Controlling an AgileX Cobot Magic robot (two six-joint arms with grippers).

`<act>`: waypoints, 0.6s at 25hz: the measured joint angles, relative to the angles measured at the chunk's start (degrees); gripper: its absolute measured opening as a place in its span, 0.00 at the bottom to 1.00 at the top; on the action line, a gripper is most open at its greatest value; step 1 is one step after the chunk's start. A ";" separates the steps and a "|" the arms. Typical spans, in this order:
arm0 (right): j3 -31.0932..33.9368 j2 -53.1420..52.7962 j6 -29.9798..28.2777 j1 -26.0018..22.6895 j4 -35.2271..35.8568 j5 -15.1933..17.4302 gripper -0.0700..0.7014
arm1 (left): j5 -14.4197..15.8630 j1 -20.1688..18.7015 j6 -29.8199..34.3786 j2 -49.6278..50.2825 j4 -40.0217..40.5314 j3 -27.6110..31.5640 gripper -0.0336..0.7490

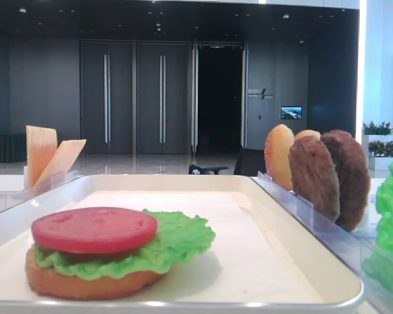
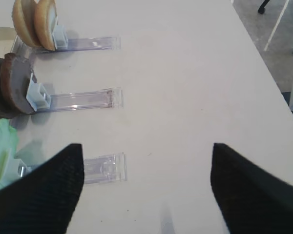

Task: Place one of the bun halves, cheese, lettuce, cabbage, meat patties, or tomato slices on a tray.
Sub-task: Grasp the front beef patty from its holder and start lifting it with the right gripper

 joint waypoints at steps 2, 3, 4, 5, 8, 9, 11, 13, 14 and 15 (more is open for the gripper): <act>0.00 0.00 0.00 0.00 -0.06 0.00 0.79 | 0.00 0.00 0.00 0.00 0.00 0.00 0.50; 0.00 0.00 0.00 0.00 -0.12 0.00 0.79 | 0.00 0.00 0.00 0.00 0.00 0.00 0.49; 0.00 0.00 0.00 0.00 -0.18 0.00 0.79 | 0.00 0.00 0.00 0.00 0.00 0.00 0.48; 0.00 0.00 0.00 0.00 -0.18 0.00 0.79 | 0.00 0.00 0.00 0.00 0.00 0.00 0.47; 0.00 0.00 0.00 0.00 -0.18 0.00 0.79 | 0.00 0.00 0.00 0.00 0.00 0.00 0.44; 0.00 0.00 0.00 0.00 -0.18 0.00 0.79 | 0.00 0.00 0.00 0.00 0.00 0.00 0.43; 0.00 0.22 0.00 0.00 -0.18 0.00 0.79 | 0.00 0.00 0.00 0.00 0.00 0.00 0.41; 0.00 1.56 0.00 0.00 -0.18 0.00 0.79 | 0.00 0.00 0.00 0.00 0.00 0.00 0.39; 0.00 2.68 0.00 0.00 -0.18 0.00 0.79 | 0.00 0.00 0.00 0.00 0.00 0.00 0.38; 0.00 4.10 0.00 0.00 -0.18 0.00 0.79 | 0.00 0.00 0.00 0.00 0.00 0.00 0.37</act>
